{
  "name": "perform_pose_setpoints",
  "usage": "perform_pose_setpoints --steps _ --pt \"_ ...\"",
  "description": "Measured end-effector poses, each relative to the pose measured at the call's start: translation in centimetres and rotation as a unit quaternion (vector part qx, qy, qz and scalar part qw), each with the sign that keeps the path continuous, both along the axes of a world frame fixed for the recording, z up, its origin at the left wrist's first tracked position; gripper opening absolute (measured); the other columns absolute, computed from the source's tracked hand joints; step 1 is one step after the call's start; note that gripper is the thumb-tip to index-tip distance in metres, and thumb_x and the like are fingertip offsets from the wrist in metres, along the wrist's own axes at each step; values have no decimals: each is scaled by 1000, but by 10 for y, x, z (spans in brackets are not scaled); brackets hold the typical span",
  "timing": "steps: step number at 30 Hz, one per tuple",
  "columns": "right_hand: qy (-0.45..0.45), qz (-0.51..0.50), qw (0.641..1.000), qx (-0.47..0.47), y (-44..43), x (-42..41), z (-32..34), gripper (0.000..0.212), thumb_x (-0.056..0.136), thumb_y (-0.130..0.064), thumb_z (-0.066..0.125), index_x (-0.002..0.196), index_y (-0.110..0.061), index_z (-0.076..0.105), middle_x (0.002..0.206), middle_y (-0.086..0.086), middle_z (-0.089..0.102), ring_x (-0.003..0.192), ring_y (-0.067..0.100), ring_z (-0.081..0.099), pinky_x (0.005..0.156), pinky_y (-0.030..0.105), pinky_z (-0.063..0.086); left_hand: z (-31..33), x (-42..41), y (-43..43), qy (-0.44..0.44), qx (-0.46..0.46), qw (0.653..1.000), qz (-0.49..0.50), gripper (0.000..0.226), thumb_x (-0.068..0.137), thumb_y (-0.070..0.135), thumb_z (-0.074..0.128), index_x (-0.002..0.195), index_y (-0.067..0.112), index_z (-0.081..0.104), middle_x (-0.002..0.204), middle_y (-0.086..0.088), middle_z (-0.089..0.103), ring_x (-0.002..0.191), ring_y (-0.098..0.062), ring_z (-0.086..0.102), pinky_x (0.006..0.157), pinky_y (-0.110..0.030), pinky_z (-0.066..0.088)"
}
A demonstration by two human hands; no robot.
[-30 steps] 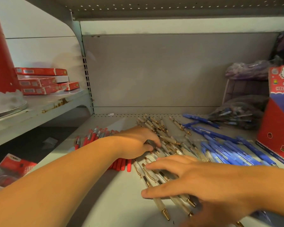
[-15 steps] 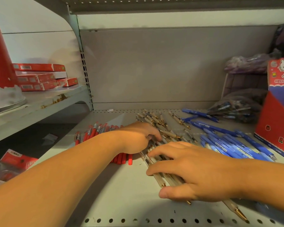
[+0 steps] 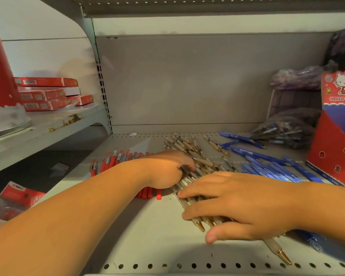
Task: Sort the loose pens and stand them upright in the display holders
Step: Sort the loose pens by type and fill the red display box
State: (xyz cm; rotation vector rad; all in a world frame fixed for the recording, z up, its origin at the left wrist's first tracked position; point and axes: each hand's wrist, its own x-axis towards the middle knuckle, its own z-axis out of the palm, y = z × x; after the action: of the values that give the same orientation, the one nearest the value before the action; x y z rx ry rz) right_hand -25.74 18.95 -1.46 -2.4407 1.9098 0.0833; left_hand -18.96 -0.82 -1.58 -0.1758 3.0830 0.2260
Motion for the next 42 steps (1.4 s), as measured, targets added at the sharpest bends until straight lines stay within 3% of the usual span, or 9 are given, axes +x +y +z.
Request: perform_pose_setpoints --steps 3,9,16,22,28,32,35,38,42 --pt "46 -19 998 -27 -8 -5 -6 47 99 -64 32 141 -43 38 153 -16 27 137 2 22 108 19 17 0 -1 1 2 6 1000 -2 54 94 -2 41 138 27 53 142 -2 50 125 -18 48 104 -36 43" --pt "52 -76 995 -32 -17 0 -6 47 98 -64 34 142 -46 35 146 -17 30 133 5 27 110 31 30 -2 -3 0 13 30 999 -13 46 95 3 46 134 28 55 136 1 54 118 -15 51 99 -31 45" --pt "-37 -67 996 38 10 -22 6 83 77 -77 56 144 -65 9 155 -34 -2 146 -2 -4 115 35 14 -2 -4 -3 46 57 997 -11 40 100 27 44 139 34 49 145 5 47 126 -12 44 98 -28 38" --pt "-69 -133 985 91 10 -35 1 76 79 -79 53 136 -76 3 151 -42 -13 142 -10 -8 117 33 9 -4 -2 9 27 59 996 -63 41 106 31 36 146 29 41 147 3 46 127 -8 42 100 -25 34" --pt "6 -146 989 21 -10 -25 -2 64 85 -79 39 142 -63 14 154 -25 15 140 6 23 112 38 34 -1 -2 12 22 97 994 -38 36 103 24 37 136 24 51 133 -2 55 115 -14 50 99 -33 42" --pt "23 -160 987 15 -19 -25 -4 68 88 -75 38 148 -55 14 158 -17 18 140 10 28 112 38 36 4 0 12 14 107 994 -29 30 99 23 42 126 22 53 120 -2 58 107 -19 54 94 -41 46" --pt "-48 -139 989 19 -14 -30 3 67 86 -73 49 145 -57 24 155 -25 21 139 0 27 114 34 33 5 4 8 23 105 993 -40 25 102 33 41 124 26 52 121 5 54 110 -14 51 96 -35 43" --pt "-151 -162 975 18 2 -45 19 47 84 -70 54 129 -63 44 147 -40 25 136 -13 26 116 30 28 1 8 8 39 100 992 -60 50 100 53 41 145 33 38 148 7 43 132 -10 41 110 -33 35" --pt "-176 -232 957 10 17 -69 38 34 86 -41 53 116 -57 57 125 -29 58 116 -10 54 102 31 48 -4 7 26 13 128 986 -110 67 87 71 50 146 46 28 147 17 44 129 -7 48 107 -31 42"
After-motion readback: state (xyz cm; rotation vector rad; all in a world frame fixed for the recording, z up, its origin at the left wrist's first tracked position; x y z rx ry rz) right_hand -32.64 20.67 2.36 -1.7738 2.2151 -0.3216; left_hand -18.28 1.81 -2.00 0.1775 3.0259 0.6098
